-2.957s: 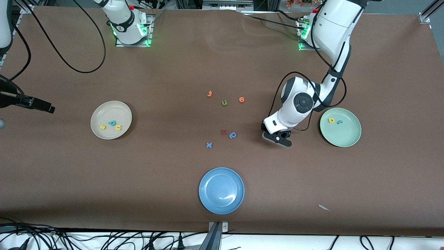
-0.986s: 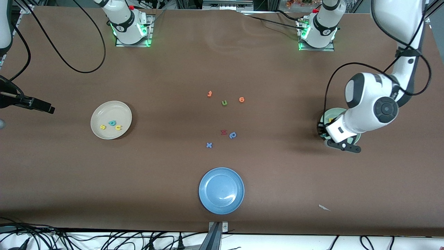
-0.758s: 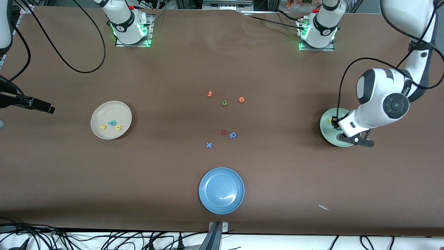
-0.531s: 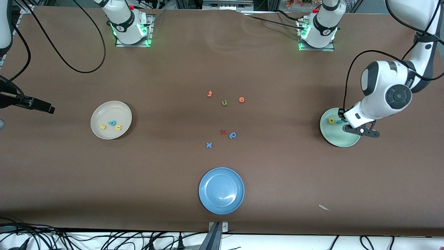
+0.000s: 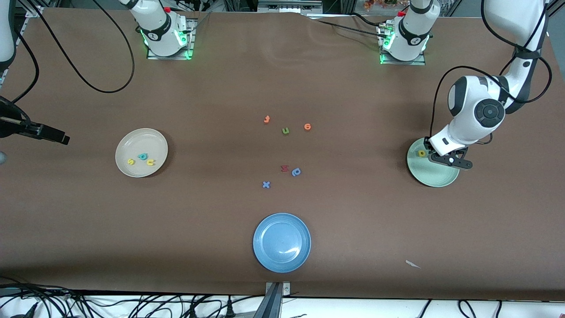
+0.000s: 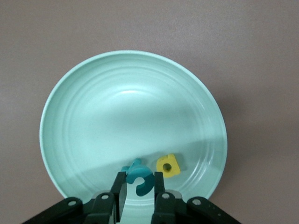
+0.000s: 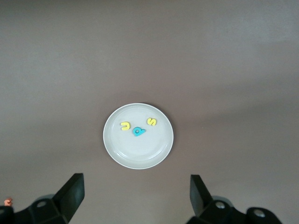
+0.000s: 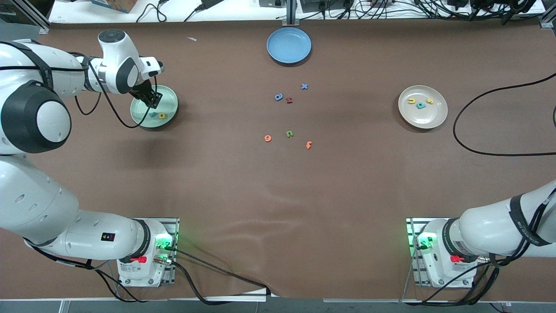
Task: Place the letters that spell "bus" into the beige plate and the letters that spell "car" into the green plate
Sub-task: 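Carry the teal c onto the green plate and open the left gripper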
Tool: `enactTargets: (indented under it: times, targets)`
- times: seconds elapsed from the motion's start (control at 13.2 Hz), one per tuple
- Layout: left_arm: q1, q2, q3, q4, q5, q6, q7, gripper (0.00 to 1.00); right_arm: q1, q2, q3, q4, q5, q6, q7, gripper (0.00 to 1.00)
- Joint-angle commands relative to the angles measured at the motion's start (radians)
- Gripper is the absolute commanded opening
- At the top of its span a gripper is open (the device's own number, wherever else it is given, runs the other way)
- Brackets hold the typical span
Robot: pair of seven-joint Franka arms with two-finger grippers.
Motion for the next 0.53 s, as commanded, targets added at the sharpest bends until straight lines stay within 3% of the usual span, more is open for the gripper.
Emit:
enactTargets:
  times: [0.0,0.15,0.23,0.3,0.45]
  targets:
    - [0.004,0.058,0.001,0.046,0.034,0.037,0.008,0.0,-0.015,-0.01,0.012,-0.013,-0.005,0.009,-0.015,1.0]
    - [0.004,0.069,0.001,0.058,0.034,0.037,0.01,0.0,-0.015,-0.01,0.012,-0.013,-0.005,0.009,-0.015,1.0]
    - [0.004,0.075,0.001,0.058,0.034,0.037,0.01,0.06,-0.015,-0.01,0.012,-0.013,-0.005,0.009,-0.015,1.0]
    - [0.004,0.077,0.001,0.066,0.034,0.037,0.01,0.3,-0.015,-0.01,0.012,-0.013,-0.005,0.009,-0.015,1.0]
    - [0.004,0.077,0.001,0.074,0.034,0.037,0.011,0.37,-0.015,-0.01,0.012,-0.013,-0.005,0.011,-0.015,1.0]
